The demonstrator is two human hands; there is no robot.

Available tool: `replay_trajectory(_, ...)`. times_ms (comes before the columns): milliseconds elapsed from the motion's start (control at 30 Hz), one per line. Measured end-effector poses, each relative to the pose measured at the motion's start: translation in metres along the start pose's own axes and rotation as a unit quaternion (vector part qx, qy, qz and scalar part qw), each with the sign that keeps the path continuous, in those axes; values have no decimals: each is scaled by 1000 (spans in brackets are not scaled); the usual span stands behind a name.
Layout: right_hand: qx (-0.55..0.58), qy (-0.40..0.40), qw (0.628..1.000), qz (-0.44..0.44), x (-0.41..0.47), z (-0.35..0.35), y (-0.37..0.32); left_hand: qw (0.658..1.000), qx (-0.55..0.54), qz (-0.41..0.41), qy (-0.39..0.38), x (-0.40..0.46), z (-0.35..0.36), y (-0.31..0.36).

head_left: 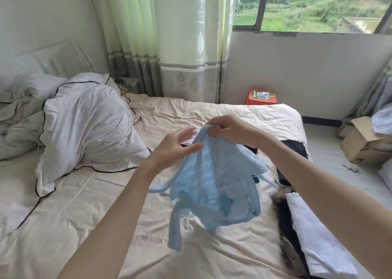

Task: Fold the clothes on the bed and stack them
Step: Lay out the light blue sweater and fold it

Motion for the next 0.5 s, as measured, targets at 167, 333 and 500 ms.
replay_trajectory(167,-33,90,995,-10,2,-16,-3,991,-114,-3,64,5,13,-1)
replay_trajectory(333,-34,203,976,68,-14,-19,38,989,-90,12,113,19,-3,18)
replay_trajectory(500,63,167,970,165,-56,61,81,987,-32,35,154,25,-16,34)
Point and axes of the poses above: each hand's wrist, its own x-axis towards the middle knuckle, its own z-axis out of the palm, y = z × x, the point moved 7 cm from there along x, towards the middle knuckle, and after that the axes turned 2 degrees about -x, right-handed, at the moved point
